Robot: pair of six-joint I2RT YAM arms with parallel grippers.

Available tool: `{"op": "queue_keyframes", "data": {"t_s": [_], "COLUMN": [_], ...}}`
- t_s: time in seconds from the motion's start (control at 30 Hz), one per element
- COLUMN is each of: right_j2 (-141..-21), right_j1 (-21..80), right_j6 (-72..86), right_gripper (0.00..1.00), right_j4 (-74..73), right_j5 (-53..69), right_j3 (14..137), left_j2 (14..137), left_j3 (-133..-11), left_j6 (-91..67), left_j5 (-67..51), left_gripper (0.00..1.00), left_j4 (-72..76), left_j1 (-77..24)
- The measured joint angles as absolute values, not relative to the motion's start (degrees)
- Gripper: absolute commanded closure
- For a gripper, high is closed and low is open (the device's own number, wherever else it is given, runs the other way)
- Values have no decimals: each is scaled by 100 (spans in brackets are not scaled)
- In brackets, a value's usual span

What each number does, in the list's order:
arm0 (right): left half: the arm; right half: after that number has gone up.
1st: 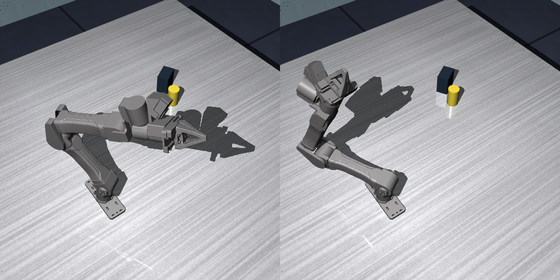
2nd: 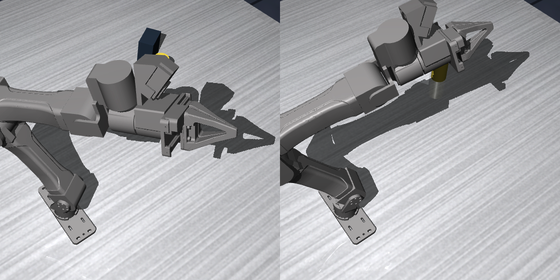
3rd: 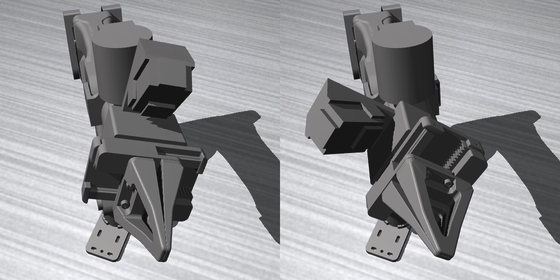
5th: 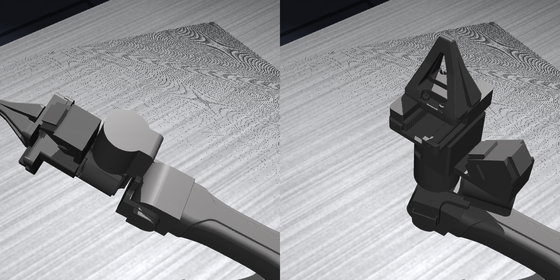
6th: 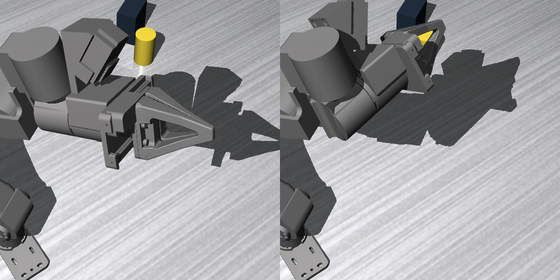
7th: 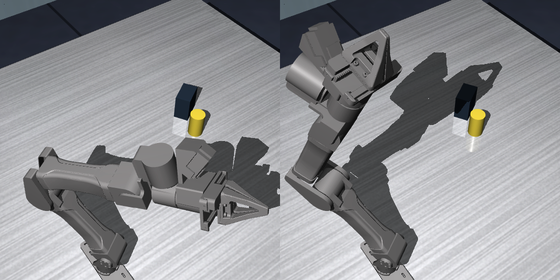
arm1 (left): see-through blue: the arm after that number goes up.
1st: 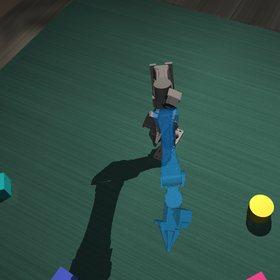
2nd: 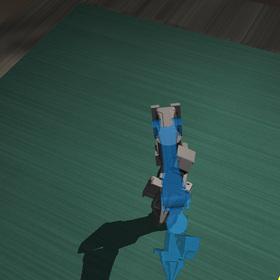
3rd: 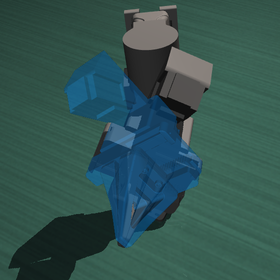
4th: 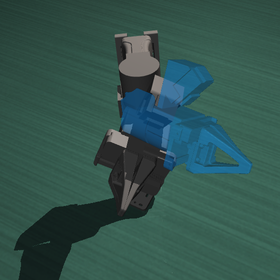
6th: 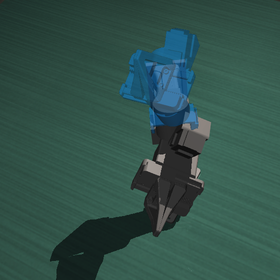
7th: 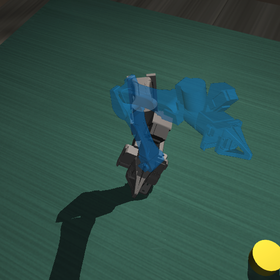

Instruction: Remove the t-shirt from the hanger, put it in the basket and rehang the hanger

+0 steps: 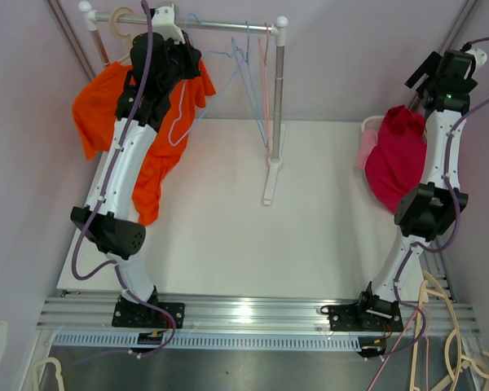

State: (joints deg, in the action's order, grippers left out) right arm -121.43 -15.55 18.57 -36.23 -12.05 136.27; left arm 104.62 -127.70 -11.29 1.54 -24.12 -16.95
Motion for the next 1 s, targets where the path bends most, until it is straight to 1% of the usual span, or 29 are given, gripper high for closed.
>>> {"op": "queue_keyframes", "data": {"t_s": [0.1,0.23,0.33,0.5,0.6,0.7,0.8,1.0], "right_j2": [-11389,-10770,-10562,-10543,-10527,-10503,-10477,-10313], "right_j1": [-1518,-1466,-1422,-1382,-1369,-1367,-1367,-1367], "right_j6": [1852,1841,1837,1815,1796,1793,1793,1796], "right_gripper": [1,1,1,0,0,1,1,1], "right_j4": [-3345,-3061,-2917,-2891,-2886,-2888,-2891,-2853], "right_j5": [-1037,-888,-777,-646,-596,-554,-534,-445], "right_j3": [12923,12811,12820,12669,12401,12175,12097,12040], "left_j2": [10508,10547,10737,11037,11050,10838,10571,10473], "left_j3": [-12818,-12822,-13043,-13166,-12962,-12376,-11968,-11900], "left_j6": [-1138,-1151,-1166,-1186,-1063,-873,-742,-263], "left_j5": [60,-95,-257,-305,178,670,932,1500], "left_gripper": [99,99,99,99,99,99,99,99], "left_j4": [-2298,-2156,-2156,-2161,-2080,-1542,-1319,-1070], "left_j1": [-1695,-1695,-1693,-1730,-1870,-2104,-2261,-2381]}}
